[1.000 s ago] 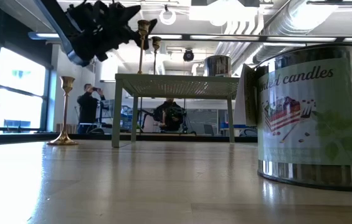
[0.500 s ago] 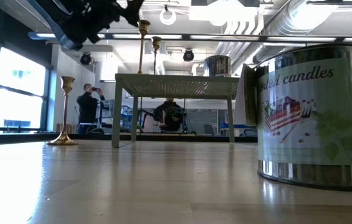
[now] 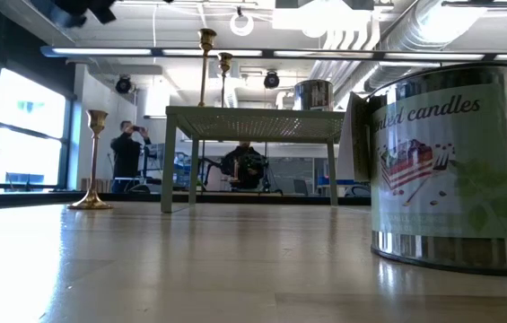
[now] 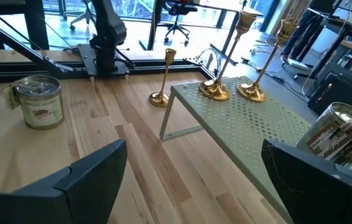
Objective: Pick & Place candle stick holders
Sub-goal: Put the left silver scented candle on the shelf
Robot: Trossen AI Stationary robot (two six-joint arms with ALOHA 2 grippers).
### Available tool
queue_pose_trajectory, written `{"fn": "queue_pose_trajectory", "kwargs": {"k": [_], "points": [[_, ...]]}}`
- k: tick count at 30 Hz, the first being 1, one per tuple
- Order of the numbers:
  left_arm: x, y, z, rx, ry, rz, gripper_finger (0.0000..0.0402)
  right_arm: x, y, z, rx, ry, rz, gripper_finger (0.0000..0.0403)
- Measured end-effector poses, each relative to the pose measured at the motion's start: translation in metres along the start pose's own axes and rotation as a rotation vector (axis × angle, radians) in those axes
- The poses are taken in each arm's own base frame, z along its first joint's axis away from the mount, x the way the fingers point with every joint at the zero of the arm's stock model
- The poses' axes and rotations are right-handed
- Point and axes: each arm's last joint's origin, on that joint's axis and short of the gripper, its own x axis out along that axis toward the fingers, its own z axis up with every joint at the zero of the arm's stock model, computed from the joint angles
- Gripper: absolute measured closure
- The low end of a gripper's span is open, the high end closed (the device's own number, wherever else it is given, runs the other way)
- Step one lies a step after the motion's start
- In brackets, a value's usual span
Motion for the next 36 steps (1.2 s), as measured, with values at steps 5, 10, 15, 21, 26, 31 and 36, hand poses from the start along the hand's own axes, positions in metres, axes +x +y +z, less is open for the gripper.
{"fn": "queue_pose_trajectory", "kwargs": {"k": [5,10,15,21,26,31,36], "points": [[-0.002,-0.022,0.012,-0.024,0.017,-0.003,0.0101,0.0,0.0,0.0,0.0,0.01,0.013,0.0037],[-0.003,-0.039,0.019,-0.061,0.027,0.003,0.0101,0.0,0.0,0.0,0.007,0.011,0.014,0.0037],[-0.004,-0.052,0.024,-0.052,0.039,-0.013,0.0101,0.0,0.001,0.0,0.011,0.014,0.022,0.0037],[-0.006,-0.063,0.026,0.039,0.035,-0.018,0.0101,0.0,0.002,0.001,0.024,0.015,0.031,0.0037],[-0.007,-0.065,0.023,0.067,0.019,0.003,0.0101,0.0,0.003,0.001,0.037,0.013,0.04,0.0037],[-0.008,-0.064,0.017,0.075,0.002,0.031,0.0097,0.0,0.003,0.002,0.039,0.013,0.042,0.0037],[-0.009,-0.062,0.012,0.099,-0.013,0.063,0.0038,0.0,0.003,0.002,0.041,0.011,0.041,0.0037]]}}
